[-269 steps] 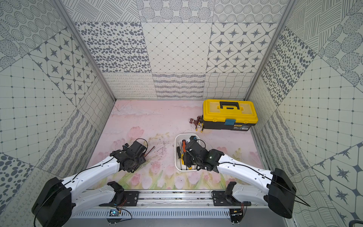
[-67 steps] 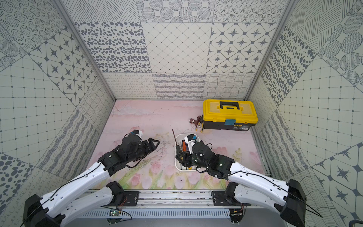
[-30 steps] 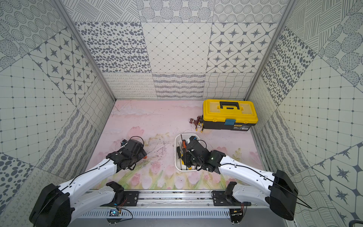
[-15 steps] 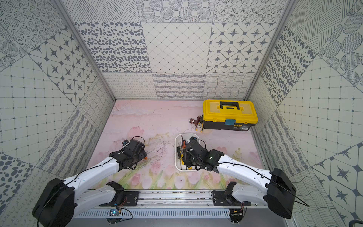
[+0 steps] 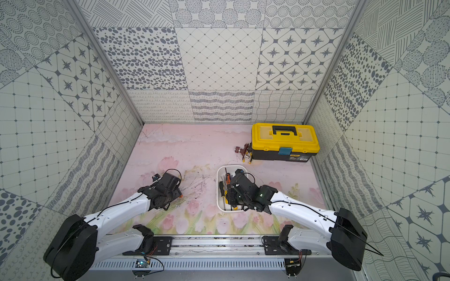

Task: Put the screwdriver on the desktop into the storage box
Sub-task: Pick up the screwdriver from the center of the board.

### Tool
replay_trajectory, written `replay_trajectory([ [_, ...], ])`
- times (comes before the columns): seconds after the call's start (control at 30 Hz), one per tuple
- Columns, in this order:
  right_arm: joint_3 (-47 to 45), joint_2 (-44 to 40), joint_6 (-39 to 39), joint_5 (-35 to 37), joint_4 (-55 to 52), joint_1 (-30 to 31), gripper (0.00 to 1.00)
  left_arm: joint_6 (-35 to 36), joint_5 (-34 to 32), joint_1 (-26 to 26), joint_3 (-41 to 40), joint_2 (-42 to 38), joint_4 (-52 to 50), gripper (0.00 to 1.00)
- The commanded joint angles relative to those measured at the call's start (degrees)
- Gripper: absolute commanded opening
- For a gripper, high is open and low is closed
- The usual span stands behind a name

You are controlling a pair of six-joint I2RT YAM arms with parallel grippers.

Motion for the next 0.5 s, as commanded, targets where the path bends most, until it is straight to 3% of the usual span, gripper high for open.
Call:
replay_trajectory([
  [0.0,2.2,0.5,0.3,0.0,1.6,-0.1,0.00,-3.0,0.4,0.2,0.4,0.4,-5.2,0.70],
  [0.47,1.7,-0.1,0.1,0.1,1.6,-0.1,0.00,-6.5,4.4,-0.2,0.5,0.8,-7.4,0.63],
])
